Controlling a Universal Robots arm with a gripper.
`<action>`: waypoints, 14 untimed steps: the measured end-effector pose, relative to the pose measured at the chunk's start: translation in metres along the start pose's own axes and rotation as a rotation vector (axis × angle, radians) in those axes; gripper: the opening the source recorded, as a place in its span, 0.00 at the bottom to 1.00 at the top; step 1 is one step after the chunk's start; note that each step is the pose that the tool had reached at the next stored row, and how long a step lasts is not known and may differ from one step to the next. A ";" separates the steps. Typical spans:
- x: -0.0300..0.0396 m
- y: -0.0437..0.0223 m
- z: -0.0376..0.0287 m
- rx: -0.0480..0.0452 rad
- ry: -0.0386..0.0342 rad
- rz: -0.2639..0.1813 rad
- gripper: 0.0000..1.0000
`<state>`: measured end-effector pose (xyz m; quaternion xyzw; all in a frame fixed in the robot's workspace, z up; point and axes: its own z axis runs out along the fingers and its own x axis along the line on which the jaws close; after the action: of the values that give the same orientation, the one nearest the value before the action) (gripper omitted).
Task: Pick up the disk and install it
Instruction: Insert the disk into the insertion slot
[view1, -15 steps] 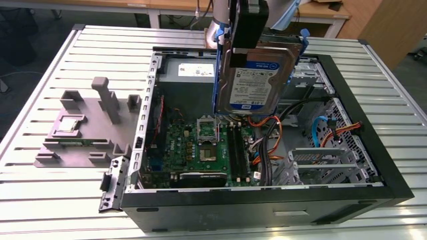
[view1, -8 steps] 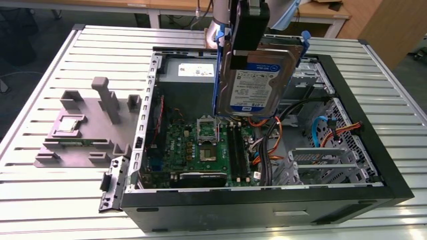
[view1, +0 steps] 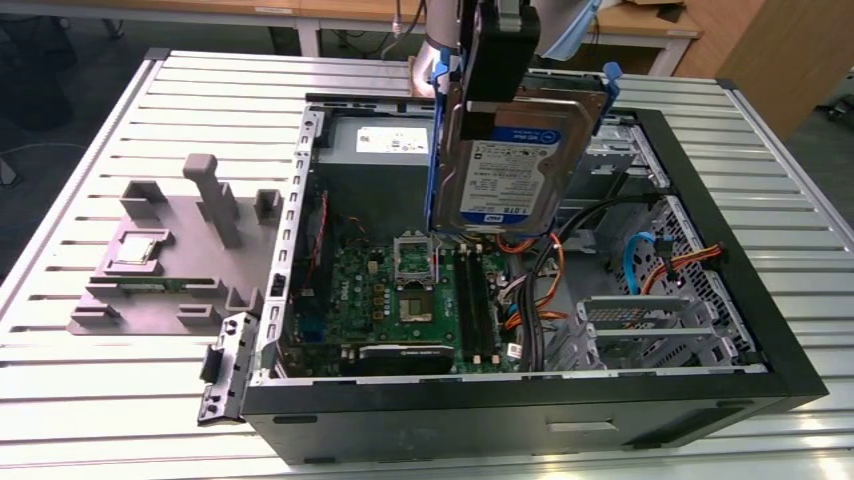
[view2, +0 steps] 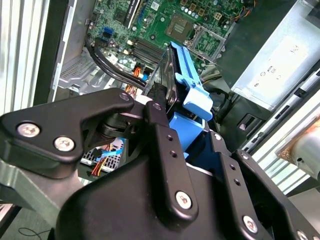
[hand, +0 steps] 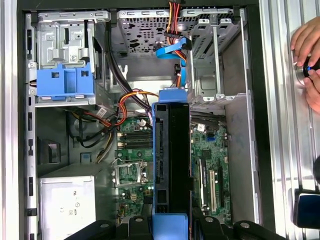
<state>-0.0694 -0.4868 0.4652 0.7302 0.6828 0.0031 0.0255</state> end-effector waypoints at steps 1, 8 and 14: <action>-0.0006 0.0000 0.0000 0.0000 -0.0002 0.000 0.37; -0.0017 0.0001 0.0001 0.0000 -0.0008 0.000 0.37; -0.0014 0.0053 0.0006 -0.0001 -0.0022 0.000 0.37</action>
<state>-0.0642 -0.4885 0.4649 0.7302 0.6827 0.0023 0.0263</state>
